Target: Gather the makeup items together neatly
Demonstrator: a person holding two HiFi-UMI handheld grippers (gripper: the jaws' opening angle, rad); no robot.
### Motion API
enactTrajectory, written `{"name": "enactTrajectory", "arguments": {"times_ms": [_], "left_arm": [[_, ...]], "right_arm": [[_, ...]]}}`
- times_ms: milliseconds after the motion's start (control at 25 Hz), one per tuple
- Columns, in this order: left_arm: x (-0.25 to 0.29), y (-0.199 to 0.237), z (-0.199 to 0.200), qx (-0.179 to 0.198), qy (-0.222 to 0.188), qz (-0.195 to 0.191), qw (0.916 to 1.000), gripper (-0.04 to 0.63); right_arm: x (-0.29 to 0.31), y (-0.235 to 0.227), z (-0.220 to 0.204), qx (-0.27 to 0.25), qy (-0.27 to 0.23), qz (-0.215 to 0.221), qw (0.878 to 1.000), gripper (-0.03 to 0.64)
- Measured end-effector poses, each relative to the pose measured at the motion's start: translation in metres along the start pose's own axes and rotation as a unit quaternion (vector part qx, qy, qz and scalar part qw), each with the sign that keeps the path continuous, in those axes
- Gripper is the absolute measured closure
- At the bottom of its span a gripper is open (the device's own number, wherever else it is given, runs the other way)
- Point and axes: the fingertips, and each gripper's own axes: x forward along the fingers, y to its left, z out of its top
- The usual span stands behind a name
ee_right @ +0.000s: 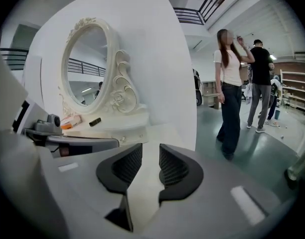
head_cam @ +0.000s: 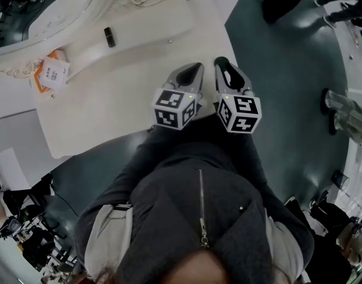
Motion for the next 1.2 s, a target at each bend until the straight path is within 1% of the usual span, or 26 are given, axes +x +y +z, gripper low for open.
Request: {"name": "enactTrajectory", "arguments": {"times_ms": [40,240,360,600,800,960,1200], "left_arm": [[0.002,0.0,-0.001,-0.002,-0.001,0.005,1.0,0.586],[0.009,0.003,-0.006,-0.01,-0.001,0.024,0.9997,0.586],[0.014,0.007,-0.009,-0.011,0.003,0.032,0.9994,0.586],[0.023,0.013,-0.017,-0.012,0.013,0.042,0.9989,0.586],[0.027,0.018,-0.021,-0.013,0.019,0.05,0.9985,0.586],[0.027,0.022,-0.023,-0.021,0.02,0.057,0.9979,0.586],[0.03,0.03,-0.028,-0.03,0.02,0.064,0.9973,0.586]], "right_arm": [[0.001,-0.002,-0.002,-0.001,0.004,0.003,1.0,0.498],[0.005,-0.011,-0.013,0.001,0.021,0.012,1.0,0.477],[0.009,-0.016,-0.019,0.004,0.032,0.013,0.999,0.452],[0.027,-0.03,-0.036,0.006,0.067,0.013,0.998,0.328],[0.041,-0.034,-0.048,-0.007,0.087,0.012,0.996,0.307],[0.049,-0.04,-0.056,-0.013,0.105,0.005,0.994,0.287],[0.062,-0.038,-0.067,-0.032,0.126,0.004,0.992,0.278]]}}
